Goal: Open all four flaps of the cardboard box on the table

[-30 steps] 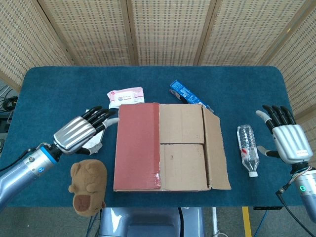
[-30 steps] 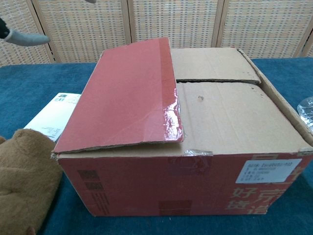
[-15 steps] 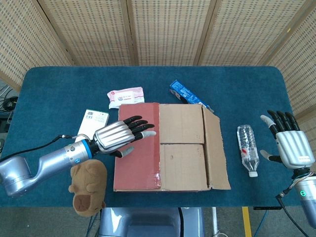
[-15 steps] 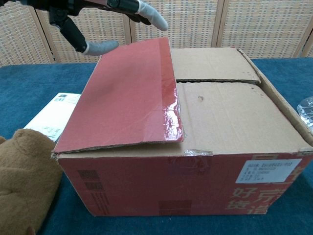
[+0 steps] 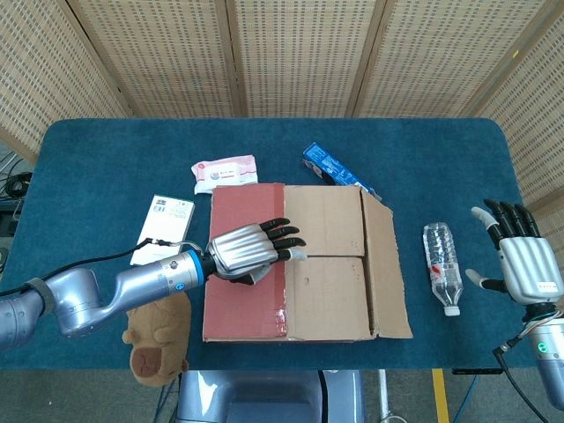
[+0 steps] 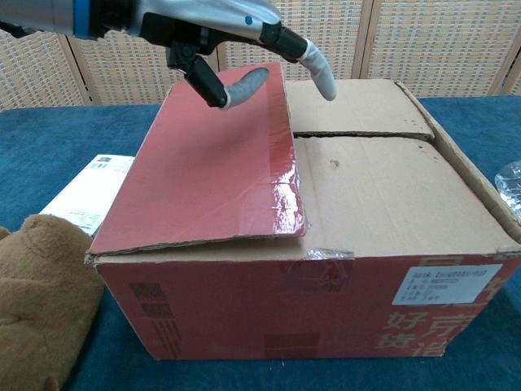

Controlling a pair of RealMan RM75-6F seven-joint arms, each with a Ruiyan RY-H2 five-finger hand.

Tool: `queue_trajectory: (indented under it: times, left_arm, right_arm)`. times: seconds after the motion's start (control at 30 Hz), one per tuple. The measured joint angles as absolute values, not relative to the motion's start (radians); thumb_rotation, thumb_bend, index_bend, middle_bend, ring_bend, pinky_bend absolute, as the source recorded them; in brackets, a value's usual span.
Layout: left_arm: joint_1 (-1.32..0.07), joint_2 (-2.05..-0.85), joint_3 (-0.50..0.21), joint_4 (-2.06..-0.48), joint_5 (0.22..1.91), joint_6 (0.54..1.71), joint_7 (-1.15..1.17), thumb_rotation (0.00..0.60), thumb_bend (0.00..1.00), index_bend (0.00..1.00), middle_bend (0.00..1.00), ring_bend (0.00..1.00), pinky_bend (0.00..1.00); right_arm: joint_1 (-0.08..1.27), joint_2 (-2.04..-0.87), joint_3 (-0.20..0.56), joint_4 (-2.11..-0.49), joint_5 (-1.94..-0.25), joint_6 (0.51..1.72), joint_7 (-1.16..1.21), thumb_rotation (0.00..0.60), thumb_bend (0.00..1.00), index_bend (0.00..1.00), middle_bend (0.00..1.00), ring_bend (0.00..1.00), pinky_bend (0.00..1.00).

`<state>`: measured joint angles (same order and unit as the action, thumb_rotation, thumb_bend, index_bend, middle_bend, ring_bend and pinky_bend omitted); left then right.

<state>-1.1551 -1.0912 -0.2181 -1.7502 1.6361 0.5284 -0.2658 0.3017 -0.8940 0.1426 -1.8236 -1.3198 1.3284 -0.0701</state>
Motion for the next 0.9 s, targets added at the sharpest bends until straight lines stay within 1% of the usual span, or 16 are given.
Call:
queue_trajectory:
  times: [0.13,0.27,0.37,0.5,0.73,0.9]
  left_arm:
    - [-1.181,-1.124,-0.219,-1.736,1.605,0.517,-0.268,0.556,0.86,0.2,0.17,0.0,0.0]
    - [-1.201,-1.148,-0.217,-1.72,1.573,0.509,-0.262,0.557,0.86,0.23,0.22,0.04,0.0]
    - [-1.209,-1.154,-0.213,-1.716,1.558,0.502,-0.256,0.557,0.86,0.26,0.26,0.07,0.0]
    - [-1.218,-1.162,-0.202,-1.712,1.536,0.492,-0.247,0.556,0.86,0.29,0.29,0.08,0.0]
    - [-1.22,-1.164,-0.188,-1.71,1.519,0.498,-0.231,0.557,0.86,0.36,0.34,0.13,0.0]
    - [-1.218,-1.159,-0.182,-1.709,1.514,0.509,-0.222,0.557,0.86,0.4,0.4,0.17,0.0]
  right_arm:
    - [0.294,-0.894,0.143,-1.819,-1.318,1.328,-0.06,0.6,0.13,0.13,0.07,0.0,0.04]
    - [0.289,-0.894,0.144,-1.814,-1.318,1.325,-0.049,0.6,0.13,0.13,0.07,0.0,0.04]
    - [0.286,-0.894,0.145,-1.812,-1.319,1.325,-0.045,0.6,0.13,0.13,0.07,0.0,0.04]
    - [0.283,-0.898,0.147,-1.803,-1.319,1.32,-0.031,0.6,0.13,0.13,0.07,0.0,0.04]
    - [0.281,-0.902,0.148,-1.797,-1.321,1.313,-0.024,0.6,0.13,0.13,0.07,0.0,0.04]
    - [0.28,-0.904,0.151,-1.795,-1.321,1.312,-0.022,0.6,0.13,0.13,0.07,0.0,0.04]
